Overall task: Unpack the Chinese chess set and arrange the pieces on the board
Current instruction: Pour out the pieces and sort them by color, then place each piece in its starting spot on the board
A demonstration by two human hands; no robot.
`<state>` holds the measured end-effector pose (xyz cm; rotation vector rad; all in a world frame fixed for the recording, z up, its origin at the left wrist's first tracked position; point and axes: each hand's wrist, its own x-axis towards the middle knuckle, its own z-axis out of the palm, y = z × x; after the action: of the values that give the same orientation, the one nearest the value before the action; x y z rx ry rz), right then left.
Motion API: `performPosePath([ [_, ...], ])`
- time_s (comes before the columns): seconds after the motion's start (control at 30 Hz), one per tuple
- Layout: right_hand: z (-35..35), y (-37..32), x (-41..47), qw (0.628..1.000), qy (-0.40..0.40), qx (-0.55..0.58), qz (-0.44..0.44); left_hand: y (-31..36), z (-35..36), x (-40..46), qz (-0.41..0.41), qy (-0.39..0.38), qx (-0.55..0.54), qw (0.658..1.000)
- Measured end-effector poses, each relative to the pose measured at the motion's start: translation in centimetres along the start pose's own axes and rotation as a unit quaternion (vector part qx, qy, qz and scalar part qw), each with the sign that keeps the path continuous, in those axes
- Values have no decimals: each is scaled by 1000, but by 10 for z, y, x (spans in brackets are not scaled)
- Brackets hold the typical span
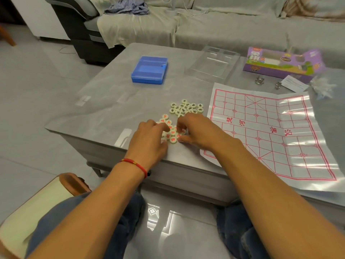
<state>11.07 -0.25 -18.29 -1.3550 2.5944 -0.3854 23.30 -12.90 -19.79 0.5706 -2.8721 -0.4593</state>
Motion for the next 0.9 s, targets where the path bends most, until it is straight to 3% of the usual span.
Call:
performPosePath([
  [0.43, 9, -3, -7, 999, 23, -13, -25, 19, 9, 4, 7, 9, 19, 1000],
  [0.53, 10, -3, -7, 999, 20, -22, -36, 24, 5, 1, 41, 44, 66, 996],
  [0.6, 2, -1, -12, 999, 30, -12, -31, 29, 3, 0, 71, 83, 30, 994],
  [0.7, -25, 17, -29, 996, 78, 22, 29, 42, 7, -3, 149, 108, -51, 982],
  [0.9, -47, 91, -99, 976, 62, 48, 202, 66, 29, -29, 322, 3, -38, 946],
])
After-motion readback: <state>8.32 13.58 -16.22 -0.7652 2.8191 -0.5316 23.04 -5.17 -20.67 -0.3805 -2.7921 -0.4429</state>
